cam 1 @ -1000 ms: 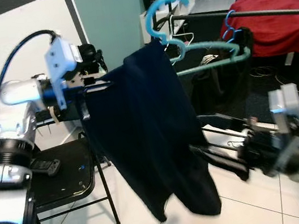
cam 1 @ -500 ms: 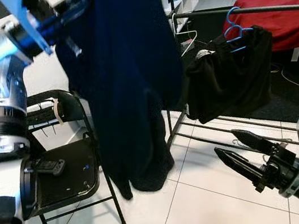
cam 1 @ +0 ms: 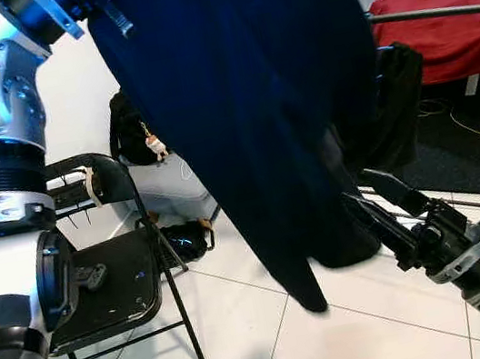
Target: Hang hanger
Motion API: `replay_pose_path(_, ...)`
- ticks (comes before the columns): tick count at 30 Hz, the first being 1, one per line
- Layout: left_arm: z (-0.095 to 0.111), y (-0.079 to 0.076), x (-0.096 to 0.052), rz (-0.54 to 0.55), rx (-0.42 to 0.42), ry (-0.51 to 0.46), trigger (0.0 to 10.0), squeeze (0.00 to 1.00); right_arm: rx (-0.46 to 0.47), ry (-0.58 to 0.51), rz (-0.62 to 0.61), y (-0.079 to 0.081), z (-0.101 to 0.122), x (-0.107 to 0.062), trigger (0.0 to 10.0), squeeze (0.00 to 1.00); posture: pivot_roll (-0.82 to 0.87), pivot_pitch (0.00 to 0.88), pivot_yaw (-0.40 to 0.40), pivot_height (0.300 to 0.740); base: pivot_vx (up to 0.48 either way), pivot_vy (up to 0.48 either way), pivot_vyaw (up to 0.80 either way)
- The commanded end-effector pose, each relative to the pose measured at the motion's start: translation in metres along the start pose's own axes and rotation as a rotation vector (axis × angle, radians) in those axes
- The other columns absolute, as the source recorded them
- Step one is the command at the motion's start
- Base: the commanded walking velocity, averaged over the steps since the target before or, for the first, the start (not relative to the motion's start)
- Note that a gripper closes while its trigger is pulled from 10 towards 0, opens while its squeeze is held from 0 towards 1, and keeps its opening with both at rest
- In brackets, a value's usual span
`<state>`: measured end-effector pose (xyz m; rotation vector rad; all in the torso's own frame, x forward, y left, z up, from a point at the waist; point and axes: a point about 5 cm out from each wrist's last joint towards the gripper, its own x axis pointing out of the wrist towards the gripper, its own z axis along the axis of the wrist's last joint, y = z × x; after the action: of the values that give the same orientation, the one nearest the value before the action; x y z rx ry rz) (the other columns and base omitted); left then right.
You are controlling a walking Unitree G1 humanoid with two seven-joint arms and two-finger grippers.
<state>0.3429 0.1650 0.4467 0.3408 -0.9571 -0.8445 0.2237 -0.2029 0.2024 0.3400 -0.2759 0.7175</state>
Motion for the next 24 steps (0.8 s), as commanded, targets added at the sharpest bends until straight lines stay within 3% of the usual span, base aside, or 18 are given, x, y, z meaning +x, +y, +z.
replay_pose_path(1, 0.012, 0.004, 0.001, 0.030, 0.009, -0.057, 3.7, 0.00, -0.012, 0.003, -0.002, 0.000, -0.002, 0.008, 10.0, 0.00, -0.22, 0.000, 0.118, 0.740, 0.000, 0.000, 0.00)
replay_pose_path(9, 0.014, 0.002, 0.003, 0.022, 0.005, -0.069, 3.6, 0.00, -0.039, 0.016, 0.017, 0.001, -0.003, 0.016, 10.0, 0.00, -0.22, 0.000, 0.116, 0.740, 0.000, 0.000, 0.00)
replay_pose_path(10, 0.015, 0.001, 0.004, 0.019, 0.004, -0.076, 3.6, 0.00, -0.050, 0.035, 0.042, 0.004, -0.005, 0.020, 9.1, 0.00, -0.22, 0.000, 0.114, 0.740, 0.000, 0.000, 0.00)
replay_pose_path(12, 0.015, 0.001, 0.004, 0.019, 0.004, -0.076, 3.6, 0.00, -0.050, 0.035, 0.042, 0.004, -0.005, 0.020, 9.1, 0.00, -0.22, 0.000, 0.114, 0.740, 0.000, 0.000, 0.00)
replay_pose_path(13, 0.016, 0.001, 0.005, 0.017, 0.004, -0.080, 3.5, 0.00, -0.048, 0.043, 0.087, 0.009, -0.006, 0.024, 10.0, 0.00, -0.22, 0.000, 0.112, 0.740, 0.000, 0.000, 0.00)
replay_pose_path(20, 0.012, -0.001, 0.004, 0.018, 0.000, -0.067, 3.5, 0.00, -0.017, -0.035, 0.253, 0.032, 0.010, 0.032, 10.0, 0.00, -0.22, 0.000, 0.116, 0.740, 0.000, 0.000, 0.00)
replay_pose_path(24, 0.012, -0.002, 0.005, 0.019, -0.005, -0.066, 3.4, 0.00, -0.039, -0.024, 0.281, 0.037, 0.012, 0.034, 10.0, 0.00, -0.22, 0.000, 0.118, 0.740, 0.000, 0.000, 0.00)
